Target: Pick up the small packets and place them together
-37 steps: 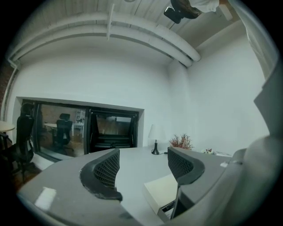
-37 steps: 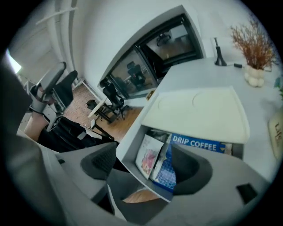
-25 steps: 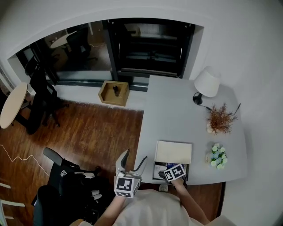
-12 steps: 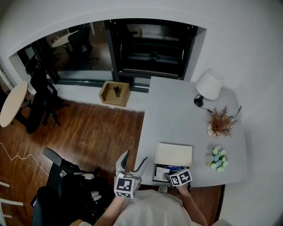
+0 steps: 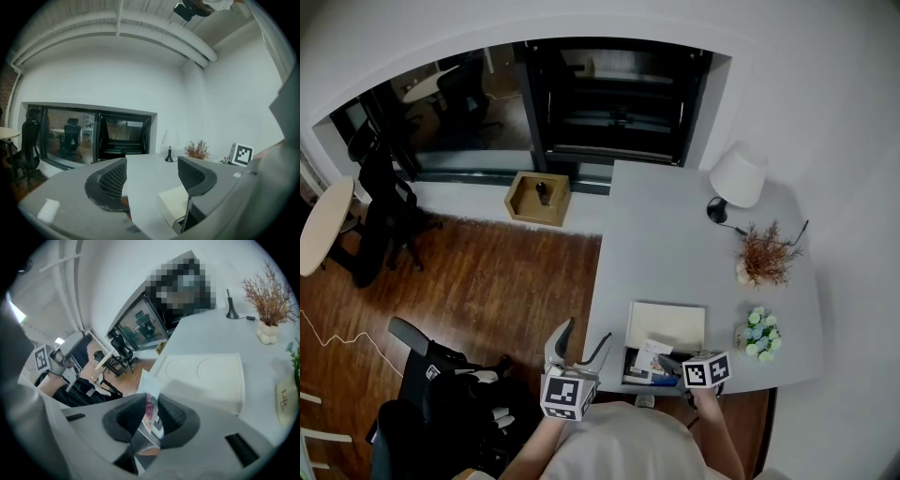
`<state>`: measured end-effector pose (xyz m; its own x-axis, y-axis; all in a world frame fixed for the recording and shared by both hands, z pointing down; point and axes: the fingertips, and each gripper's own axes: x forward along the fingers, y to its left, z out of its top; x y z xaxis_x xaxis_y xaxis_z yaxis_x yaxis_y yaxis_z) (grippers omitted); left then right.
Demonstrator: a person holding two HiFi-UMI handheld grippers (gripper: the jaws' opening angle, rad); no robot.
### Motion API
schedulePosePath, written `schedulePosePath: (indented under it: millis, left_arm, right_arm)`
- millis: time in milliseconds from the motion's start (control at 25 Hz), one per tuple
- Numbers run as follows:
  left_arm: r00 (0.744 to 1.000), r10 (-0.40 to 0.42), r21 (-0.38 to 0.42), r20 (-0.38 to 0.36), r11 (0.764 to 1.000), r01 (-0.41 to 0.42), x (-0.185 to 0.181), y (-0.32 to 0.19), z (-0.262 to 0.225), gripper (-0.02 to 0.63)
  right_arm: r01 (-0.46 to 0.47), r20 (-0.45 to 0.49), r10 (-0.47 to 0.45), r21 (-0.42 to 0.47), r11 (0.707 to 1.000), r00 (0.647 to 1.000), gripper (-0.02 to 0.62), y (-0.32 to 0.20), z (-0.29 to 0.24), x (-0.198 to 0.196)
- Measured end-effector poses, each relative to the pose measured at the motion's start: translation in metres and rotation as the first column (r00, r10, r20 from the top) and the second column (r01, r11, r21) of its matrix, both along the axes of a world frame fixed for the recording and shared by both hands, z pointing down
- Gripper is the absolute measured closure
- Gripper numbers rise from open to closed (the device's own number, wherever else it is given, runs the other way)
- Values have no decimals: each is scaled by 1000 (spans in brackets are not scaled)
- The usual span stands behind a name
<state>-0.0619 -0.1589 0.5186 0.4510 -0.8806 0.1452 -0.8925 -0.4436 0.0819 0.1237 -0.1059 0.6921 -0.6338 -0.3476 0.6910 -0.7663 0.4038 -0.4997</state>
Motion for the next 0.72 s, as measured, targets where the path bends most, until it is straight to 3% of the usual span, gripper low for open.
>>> schedulePosePath:
  millis: [160,280,480,720]
  left_arm:
    - [1000,0,1,2,1000,0,0,1,-1,281]
    - [1000,-7,8,2,1000,7,-3,1,-5,281]
    - [999,-39,22,4,999,39,-13,4,-11,281]
    - [996,-89,16,13,996,89,-32,12,-6,281]
  right_arm:
    - [4,4,-4,41,999,1000,511,-40,-11,0]
    - [28,-8,-28,14,1000,1000,511,-66,2,-6]
    - [72,-103,-78,-59,996,992,511,-90,42,-9]
    - [67,-184,-76,-55,996,980,511,-105,58,-9]
